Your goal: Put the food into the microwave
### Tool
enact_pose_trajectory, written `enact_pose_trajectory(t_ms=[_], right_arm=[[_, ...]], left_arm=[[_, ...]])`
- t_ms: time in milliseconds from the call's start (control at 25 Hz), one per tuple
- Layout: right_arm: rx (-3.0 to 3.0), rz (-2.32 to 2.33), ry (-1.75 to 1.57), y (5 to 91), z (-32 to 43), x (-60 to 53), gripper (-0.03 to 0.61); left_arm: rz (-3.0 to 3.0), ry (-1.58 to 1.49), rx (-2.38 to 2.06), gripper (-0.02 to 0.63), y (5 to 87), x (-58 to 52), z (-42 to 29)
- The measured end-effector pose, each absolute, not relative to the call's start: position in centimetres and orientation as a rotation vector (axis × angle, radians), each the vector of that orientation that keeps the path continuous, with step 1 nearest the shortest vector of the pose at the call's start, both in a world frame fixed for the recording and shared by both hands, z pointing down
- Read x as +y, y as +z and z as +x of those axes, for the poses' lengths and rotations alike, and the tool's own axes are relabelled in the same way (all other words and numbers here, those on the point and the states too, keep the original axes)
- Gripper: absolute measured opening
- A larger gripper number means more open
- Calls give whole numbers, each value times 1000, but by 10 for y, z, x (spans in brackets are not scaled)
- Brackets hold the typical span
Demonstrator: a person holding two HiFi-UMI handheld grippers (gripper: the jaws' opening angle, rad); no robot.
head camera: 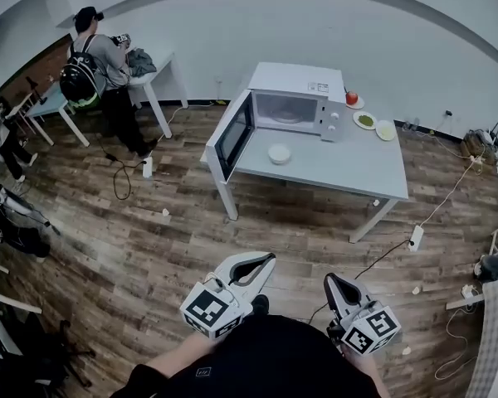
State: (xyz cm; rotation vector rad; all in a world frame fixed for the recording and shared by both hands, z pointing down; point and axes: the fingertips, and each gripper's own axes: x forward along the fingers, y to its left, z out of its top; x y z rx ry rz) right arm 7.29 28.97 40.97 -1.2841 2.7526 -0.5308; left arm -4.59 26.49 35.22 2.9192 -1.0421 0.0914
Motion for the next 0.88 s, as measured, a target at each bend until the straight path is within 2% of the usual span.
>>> enact_pose_trajectory(t_ms=[560,880], right_arm=[[2784,-1191,-587,411,-21,167,14],[2796,-1139,-650,418,-27,130,14]], left_arm=[[2891,182,-1073,8,366,160,-134],[2821,155,-1131,8,375,123,-139]])
